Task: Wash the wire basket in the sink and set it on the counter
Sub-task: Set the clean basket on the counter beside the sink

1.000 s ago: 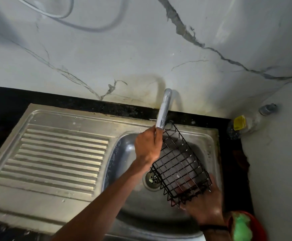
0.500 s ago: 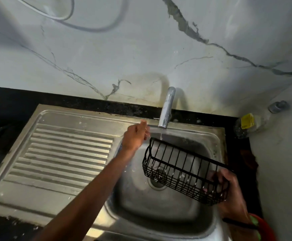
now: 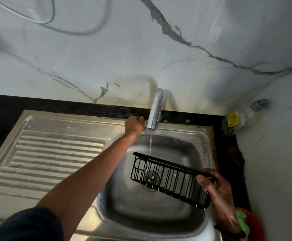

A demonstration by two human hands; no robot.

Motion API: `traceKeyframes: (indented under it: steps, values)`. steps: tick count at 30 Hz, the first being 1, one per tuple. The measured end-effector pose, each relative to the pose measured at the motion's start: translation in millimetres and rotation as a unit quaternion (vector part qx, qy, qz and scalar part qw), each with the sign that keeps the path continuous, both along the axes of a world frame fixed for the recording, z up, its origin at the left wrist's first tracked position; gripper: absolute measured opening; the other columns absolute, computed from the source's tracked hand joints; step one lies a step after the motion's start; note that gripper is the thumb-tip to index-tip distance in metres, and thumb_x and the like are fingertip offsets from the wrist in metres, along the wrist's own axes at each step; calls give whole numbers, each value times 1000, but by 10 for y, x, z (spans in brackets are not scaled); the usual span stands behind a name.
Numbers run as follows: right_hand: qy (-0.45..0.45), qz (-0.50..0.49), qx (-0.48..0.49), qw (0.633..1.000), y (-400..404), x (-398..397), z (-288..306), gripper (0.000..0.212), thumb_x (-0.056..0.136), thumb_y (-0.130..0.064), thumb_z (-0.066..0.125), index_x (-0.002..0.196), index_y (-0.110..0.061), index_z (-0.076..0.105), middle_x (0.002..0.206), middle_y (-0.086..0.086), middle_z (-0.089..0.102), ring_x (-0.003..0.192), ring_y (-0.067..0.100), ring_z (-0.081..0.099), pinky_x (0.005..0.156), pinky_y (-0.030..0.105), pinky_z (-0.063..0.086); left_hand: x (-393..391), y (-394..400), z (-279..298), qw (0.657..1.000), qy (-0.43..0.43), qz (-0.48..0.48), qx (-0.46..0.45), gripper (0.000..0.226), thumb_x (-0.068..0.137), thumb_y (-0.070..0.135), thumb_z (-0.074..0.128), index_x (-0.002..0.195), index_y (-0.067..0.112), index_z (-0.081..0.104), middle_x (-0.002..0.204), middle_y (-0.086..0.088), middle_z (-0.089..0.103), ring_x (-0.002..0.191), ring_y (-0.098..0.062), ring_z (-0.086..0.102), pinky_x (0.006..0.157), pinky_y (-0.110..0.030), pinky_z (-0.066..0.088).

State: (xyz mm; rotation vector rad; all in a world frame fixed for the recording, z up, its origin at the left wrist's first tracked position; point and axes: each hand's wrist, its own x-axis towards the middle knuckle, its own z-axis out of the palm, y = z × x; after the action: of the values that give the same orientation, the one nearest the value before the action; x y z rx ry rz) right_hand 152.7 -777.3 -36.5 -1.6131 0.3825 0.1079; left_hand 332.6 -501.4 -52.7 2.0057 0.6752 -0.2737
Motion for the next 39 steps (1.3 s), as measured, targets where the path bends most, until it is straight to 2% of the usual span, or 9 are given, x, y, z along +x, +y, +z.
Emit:
traceKeyframes:
  steps: [5,12,17,21,26,29,33,36,39]
  values:
    - [-6,26,-47,999,8,27,36,79,37,-78,84,89,-20,70,88,4,71,85,18,69,75,30,54,48,-73,157,975,-28,118,-187,11,97,-3,64,95,-3,74,73,-5,70,45,-2,66,49,-16,54]
    - [11,41,-69,997,83,52,-32,60,56,-65,87,95,-22,72,93,4,73,92,27,71,81,45,58,-131,-66,272,974,-96,-160,-128,25,98,-8,56,119,-7,68,92,0,68,81,-11,66,80,-30,55]
    - [98,-3,127,987,57,-8,-78,82,40,-67,92,97,-10,76,93,21,69,83,40,63,73,47,53,-590,317,234,965,-40,-131,-225,37,103,41,56,132,18,64,131,-17,67,125,-31,63,107,-52,51]
    - [174,4,244,954,2,-70,-100,73,69,-68,78,108,-7,70,89,8,62,76,23,56,64,36,50,-1386,488,115,943,24,-102,-316,80,86,87,41,141,32,62,142,-4,65,133,-27,57,110,-49,42]
    - [155,-74,275,946,219,-100,37,42,89,-60,64,105,-24,77,99,-2,75,88,12,71,69,32,59,-1917,270,146,968,-32,-138,-209,116,57,96,63,155,44,29,153,18,45,144,-11,42,119,-50,36]
    - [78,-66,288,952,270,-237,82,37,89,-54,63,105,-24,76,103,-6,77,95,5,73,67,22,60,-2117,366,109,972,-107,-142,-156,106,57,73,81,147,55,28,143,40,46,138,15,39,113,-17,36]
    - [91,-58,224,969,402,-435,-150,53,64,-64,80,101,-25,80,97,3,77,82,14,70,68,29,56,-2273,350,120,983,-69,-113,-123,108,51,92,71,146,59,32,147,29,42,141,-6,40,118,-54,38]
    - [109,-100,252,956,380,-500,-123,32,96,-50,58,107,-28,78,118,6,74,102,15,72,86,28,60,-2420,435,125,974,-143,-95,-146,114,53,81,81,151,43,38,146,14,54,137,-3,48,114,-42,42]
    - [118,-67,227,965,347,-543,-108,46,88,-64,58,107,-26,76,110,-3,75,101,15,68,92,44,54,-2481,423,198,971,-148,-96,-162,94,61,64,89,142,49,44,138,11,58,135,-9,51,112,-35,41]
